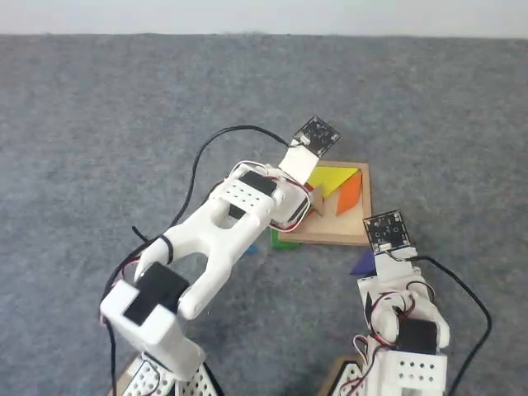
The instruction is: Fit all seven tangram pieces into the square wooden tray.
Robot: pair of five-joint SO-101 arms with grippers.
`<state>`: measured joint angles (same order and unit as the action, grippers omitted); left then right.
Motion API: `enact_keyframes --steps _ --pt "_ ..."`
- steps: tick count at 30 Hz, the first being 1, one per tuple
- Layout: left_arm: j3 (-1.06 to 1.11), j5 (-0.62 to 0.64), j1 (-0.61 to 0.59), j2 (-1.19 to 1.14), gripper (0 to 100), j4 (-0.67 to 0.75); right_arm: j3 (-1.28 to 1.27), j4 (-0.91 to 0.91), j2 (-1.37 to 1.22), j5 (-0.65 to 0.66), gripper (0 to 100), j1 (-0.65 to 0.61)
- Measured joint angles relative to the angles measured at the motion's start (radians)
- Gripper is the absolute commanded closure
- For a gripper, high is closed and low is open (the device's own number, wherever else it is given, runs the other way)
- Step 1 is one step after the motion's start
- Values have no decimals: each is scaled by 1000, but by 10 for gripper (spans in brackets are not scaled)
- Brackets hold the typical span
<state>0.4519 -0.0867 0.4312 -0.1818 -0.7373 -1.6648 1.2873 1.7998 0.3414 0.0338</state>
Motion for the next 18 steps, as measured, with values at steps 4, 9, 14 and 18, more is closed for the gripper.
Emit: enact_keyframes --steps 4,9,14,18 --pt "-43 -2 0 -38 836 0 0 0 0 0 991 0" --pt "-75 -12 25 -69 836 0 0 0 0 0 991 0" --pt "-78 -20 68 -71 836 -23 0 0 0 0 991 0" --pt "-49 -15 61 -52 836 -41 0 0 0 0 991 0"
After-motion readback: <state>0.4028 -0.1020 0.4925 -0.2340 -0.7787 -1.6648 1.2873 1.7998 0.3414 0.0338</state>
